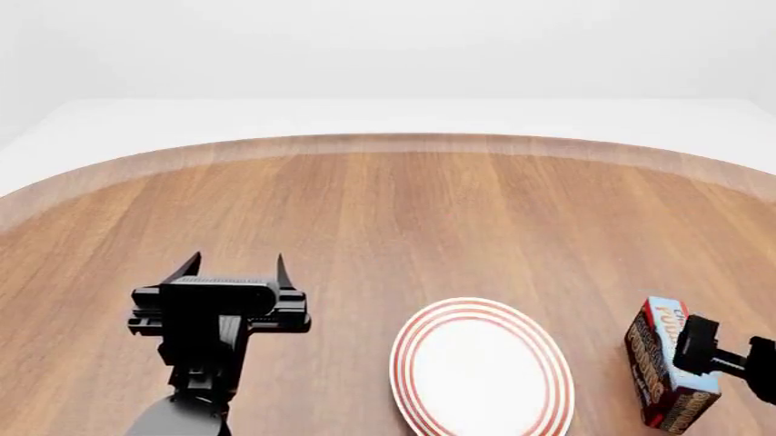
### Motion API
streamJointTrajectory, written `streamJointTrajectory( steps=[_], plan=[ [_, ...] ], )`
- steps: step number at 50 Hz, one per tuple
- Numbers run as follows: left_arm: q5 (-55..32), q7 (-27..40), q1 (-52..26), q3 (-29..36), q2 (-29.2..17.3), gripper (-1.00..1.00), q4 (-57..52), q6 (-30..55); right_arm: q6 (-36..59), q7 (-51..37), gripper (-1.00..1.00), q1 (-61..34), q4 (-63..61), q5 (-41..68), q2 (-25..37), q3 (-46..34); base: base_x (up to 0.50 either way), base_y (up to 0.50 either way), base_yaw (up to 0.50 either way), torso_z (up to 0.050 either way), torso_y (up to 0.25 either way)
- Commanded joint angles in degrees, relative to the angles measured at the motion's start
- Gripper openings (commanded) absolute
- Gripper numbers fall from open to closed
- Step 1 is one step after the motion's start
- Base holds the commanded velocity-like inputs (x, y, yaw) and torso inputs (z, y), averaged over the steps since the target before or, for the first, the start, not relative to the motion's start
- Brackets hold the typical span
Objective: Put the chocolate pudding to the right of the plate.
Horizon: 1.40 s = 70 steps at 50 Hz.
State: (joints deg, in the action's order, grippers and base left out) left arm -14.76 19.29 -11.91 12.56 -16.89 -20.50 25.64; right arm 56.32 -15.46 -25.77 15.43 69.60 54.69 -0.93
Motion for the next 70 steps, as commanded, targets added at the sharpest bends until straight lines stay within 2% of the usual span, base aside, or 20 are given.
streamJointTrajectory(
  steps=[1, 18, 20, 24, 29, 34, 40, 54, 70],
  plan=[
    [-0.09, 0.10, -0.10, 0.42, -0.08, 1.00, 0.17, -0.16, -1.02, -3.56, 1.00, 2.29, -7.64, 5.57, 3.07, 7.85, 0.00, 0.00, 0.00, 0.000, 0.000],
    [-0.58, 0.35, -0.71, 0.45, -0.50, 1.00, -0.32, 0.40, -1.84, -3.43, 1.00, 4.24, -13.85, 8.73, 3.49, 11.49, 0.00, 0.00, 0.00, 0.000, 0.000],
    [-0.61, 0.45, -1.08, 0.54, -0.54, 1.00, -0.71, 0.78, -3.68, -6.08, 1.00, 7.77, -22.69, 10.60, 2.83, 16.08, 0.00, 0.00, 0.00, 0.000, 0.000],
    [-0.73, 0.64, -1.54, 0.53, -0.67, 1.00, -1.24, 1.37, -4.81, -9.29, 1.00, 10.41, -32.07, 9.46, 2.69, 17.64, 0.00, 0.00, 0.00, 0.000, 0.000],
    [-0.70, 0.80, -2.03, 0.71, -0.81, 1.00, -1.62, 1.82, -8.24, -14.07, 1.00, 13.77, -41.73, 1.21, 0.16, 15.65, 0.00, 0.00, 0.00, 0.000, 0.000],
    [-0.74, 0.92, -2.48, 0.82, -0.97, 1.00, -1.97, 2.26, -12.89, -14.42, 1.00, 17.97, -48.91, -3.71, -4.20, 15.29, 0.00, 0.00, 0.00, 0.000, 0.000],
    [-0.83, 1.19, -2.75, 1.03, -1.11, 1.00, -2.87, 2.99, -16.82, -15.45, 1.00, 22.61, -57.13, -13.43, -7.40, 11.31, 0.00, 0.00, 0.00, 0.000, 0.000],
    [-1.34, 1.43, -3.61, 1.45, -1.39, 1.00, -4.47, 4.46, -19.64, -17.21, 1.00, 23.05, -62.08, -25.56, -9.16, 4.45, 0.00, 0.00, 0.00, 0.000, 0.000],
    [-1.71, 1.75, -4.51, 2.02, -1.71, 1.00, -6.42, 5.76, -25.45, -15.96, 1.00, 20.84, -60.95, -35.96, -13.37, -4.29, 0.00, 0.00, 0.00, 0.000, 0.000]
  ],
)
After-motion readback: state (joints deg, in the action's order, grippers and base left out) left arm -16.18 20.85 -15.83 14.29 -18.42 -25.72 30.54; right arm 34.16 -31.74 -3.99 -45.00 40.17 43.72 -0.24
